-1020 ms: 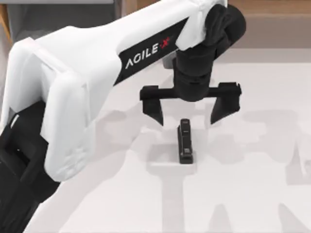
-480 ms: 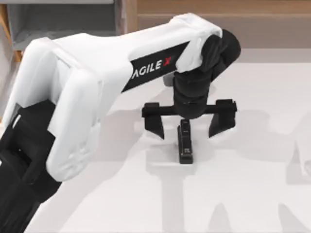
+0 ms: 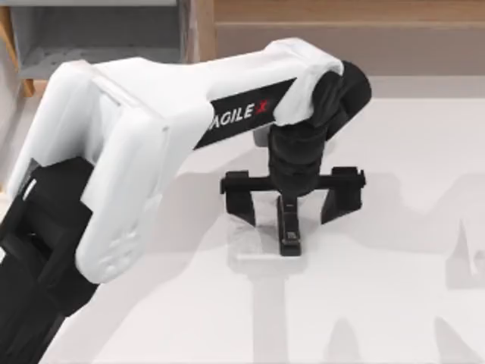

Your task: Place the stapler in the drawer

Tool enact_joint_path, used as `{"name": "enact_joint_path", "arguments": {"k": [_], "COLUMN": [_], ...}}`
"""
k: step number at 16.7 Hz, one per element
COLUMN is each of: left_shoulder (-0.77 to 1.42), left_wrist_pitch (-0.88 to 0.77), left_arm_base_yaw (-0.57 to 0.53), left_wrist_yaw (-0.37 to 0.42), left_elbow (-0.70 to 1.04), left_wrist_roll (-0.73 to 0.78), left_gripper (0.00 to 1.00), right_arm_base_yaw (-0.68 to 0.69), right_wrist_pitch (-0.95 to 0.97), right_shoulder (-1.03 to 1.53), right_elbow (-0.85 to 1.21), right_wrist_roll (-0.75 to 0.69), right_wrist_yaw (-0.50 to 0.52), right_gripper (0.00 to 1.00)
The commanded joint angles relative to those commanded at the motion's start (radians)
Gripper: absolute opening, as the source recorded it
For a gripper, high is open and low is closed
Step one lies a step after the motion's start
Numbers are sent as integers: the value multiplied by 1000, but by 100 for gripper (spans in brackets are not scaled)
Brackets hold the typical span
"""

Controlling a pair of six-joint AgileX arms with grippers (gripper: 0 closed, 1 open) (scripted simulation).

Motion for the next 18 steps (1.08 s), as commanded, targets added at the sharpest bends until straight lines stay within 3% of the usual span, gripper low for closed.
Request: {"name": "enact_joint_path", "arguments": {"k": [11, 18], "left_shoulder": [0, 0], "left_wrist_pitch": [0, 0], "left_arm_base_yaw": [0, 0], "left_wrist_yaw": [0, 0], "left_elbow": [0, 0], "left_wrist_roll": [0, 0], "left_gripper": [2, 0], "right_arm_base_yaw": [0, 0], "right_wrist_pitch": [0, 0], "right_shoulder": [0, 0], "right_elbow": [0, 0], "right_wrist_roll": [0, 0], "right_wrist_yaw": [0, 0], "right_gripper": [100, 100]}}
